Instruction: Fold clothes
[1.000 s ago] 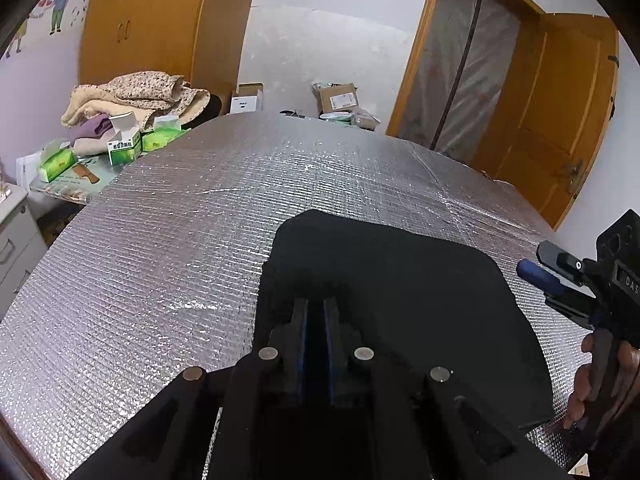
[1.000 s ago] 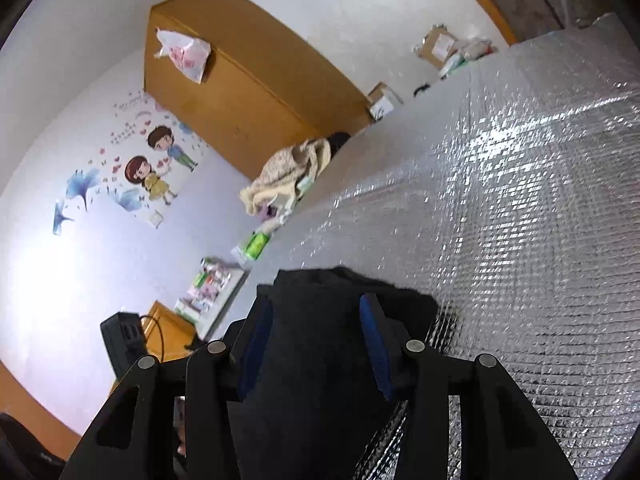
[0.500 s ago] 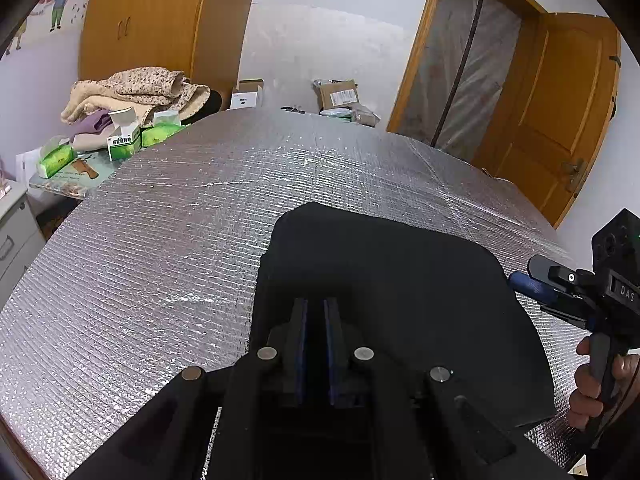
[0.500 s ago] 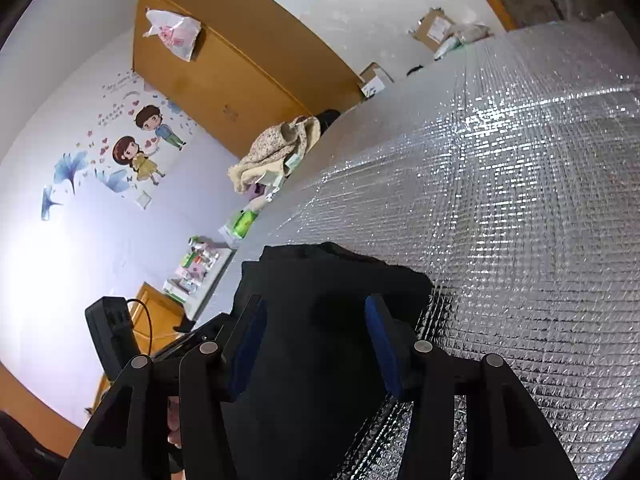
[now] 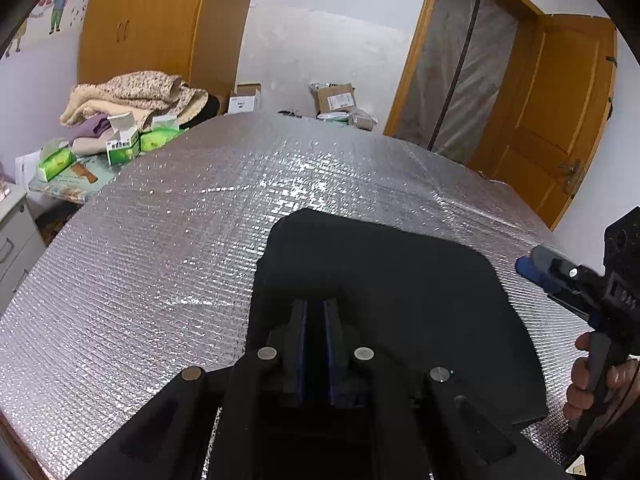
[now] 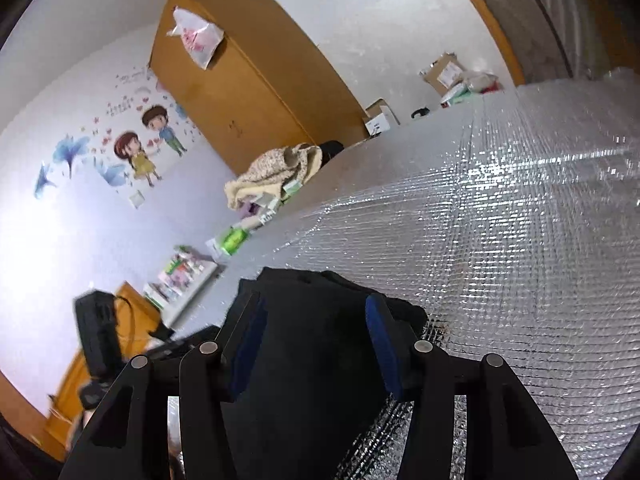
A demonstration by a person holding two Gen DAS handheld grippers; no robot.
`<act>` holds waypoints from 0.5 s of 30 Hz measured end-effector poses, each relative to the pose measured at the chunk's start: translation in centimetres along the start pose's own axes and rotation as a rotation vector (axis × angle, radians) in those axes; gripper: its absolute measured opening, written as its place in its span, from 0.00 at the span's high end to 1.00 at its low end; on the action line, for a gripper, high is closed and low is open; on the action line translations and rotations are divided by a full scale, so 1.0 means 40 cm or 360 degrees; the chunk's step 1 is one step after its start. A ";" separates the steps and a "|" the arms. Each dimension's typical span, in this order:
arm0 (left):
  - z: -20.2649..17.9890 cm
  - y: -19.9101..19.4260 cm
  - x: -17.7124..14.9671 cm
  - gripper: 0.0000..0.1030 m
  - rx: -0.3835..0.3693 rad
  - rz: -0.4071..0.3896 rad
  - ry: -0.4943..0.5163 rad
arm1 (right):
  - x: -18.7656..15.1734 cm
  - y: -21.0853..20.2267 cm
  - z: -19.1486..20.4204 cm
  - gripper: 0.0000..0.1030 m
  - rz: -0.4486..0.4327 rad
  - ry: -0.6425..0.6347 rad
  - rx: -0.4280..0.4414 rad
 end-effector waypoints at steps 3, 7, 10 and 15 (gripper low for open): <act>-0.006 -0.011 0.000 0.93 0.0000 -0.0012 0.0014 | -0.007 -0.002 0.007 0.48 0.0018 -0.0026 -0.0046; -0.002 -0.012 -0.012 0.93 0.0006 0.0006 0.0014 | -0.018 -0.004 0.018 0.48 0.0021 -0.0075 -0.0076; -0.002 -0.009 -0.019 0.93 0.0007 0.0014 0.0013 | -0.027 -0.004 0.026 0.48 0.0020 -0.0116 -0.0094; -0.002 -0.004 -0.030 0.93 0.0008 0.0028 0.0011 | -0.032 -0.005 0.029 0.46 0.0018 -0.0142 -0.0133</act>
Point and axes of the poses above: each gripper's, at about its wrist camera, not at the fingertips, and y roughly the way its jaws point, z to its left, x to its top, the point moved 9 cm from there along y, roughly the way its jaws point, and after that the axes turned 4 degrees about -x, right-handed, at the moved point
